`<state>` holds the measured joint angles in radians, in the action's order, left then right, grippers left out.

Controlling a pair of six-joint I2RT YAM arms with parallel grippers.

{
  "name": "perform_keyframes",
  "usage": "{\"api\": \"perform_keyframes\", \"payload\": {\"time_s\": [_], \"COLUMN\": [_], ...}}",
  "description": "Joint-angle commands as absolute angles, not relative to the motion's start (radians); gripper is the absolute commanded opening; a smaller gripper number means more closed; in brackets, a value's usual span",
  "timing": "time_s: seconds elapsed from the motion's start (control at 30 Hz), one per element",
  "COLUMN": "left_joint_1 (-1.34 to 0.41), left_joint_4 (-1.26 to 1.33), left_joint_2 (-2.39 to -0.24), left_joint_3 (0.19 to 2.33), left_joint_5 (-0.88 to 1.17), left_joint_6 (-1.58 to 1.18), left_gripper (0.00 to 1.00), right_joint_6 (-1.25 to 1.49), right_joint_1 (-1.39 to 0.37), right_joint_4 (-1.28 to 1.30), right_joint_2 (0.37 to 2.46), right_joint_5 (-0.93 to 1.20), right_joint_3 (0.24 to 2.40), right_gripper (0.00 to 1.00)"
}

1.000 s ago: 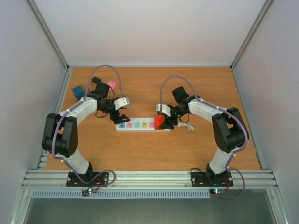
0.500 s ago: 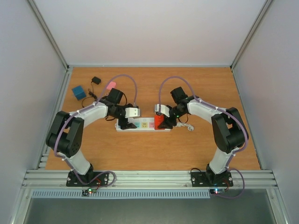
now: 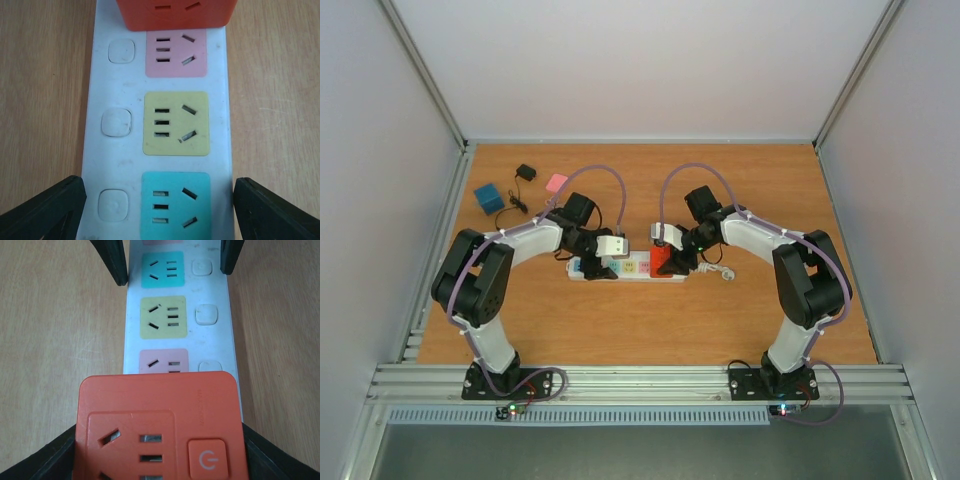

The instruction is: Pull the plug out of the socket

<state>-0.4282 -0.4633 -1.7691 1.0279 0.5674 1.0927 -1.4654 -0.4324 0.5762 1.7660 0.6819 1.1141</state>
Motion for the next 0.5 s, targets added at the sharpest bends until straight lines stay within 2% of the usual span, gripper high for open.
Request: {"api": "perform_keyframes", "payload": {"time_s": [0.0,0.17,0.3,0.47], "left_joint_1": [-0.435,-0.439,-0.442,-0.445], "left_joint_4": [-0.414,-0.411,-0.37,-0.375], "left_joint_2": [-1.799,-1.814,-1.804,-1.797], "left_joint_3": [1.056,1.053,1.031,1.041], "left_joint_5": [0.55,0.536,0.504,0.512], "left_joint_6": [1.079,1.065,1.057,1.062], "left_gripper": [0.82,0.8,0.85,0.84], "right_joint_6": [-1.462,-1.464,-1.465,-1.462], "right_joint_1": [-0.442,-0.441,-0.441,-0.442], "right_joint_4": [0.563,0.565,0.565,0.565], "right_joint_2": [1.75,1.747,1.747,1.749], "right_joint_5": [0.693,0.693,0.696,0.696], "right_joint_3": [1.126,1.126,1.126,1.126], "right_gripper": [0.52,0.49,0.47,0.45]}}
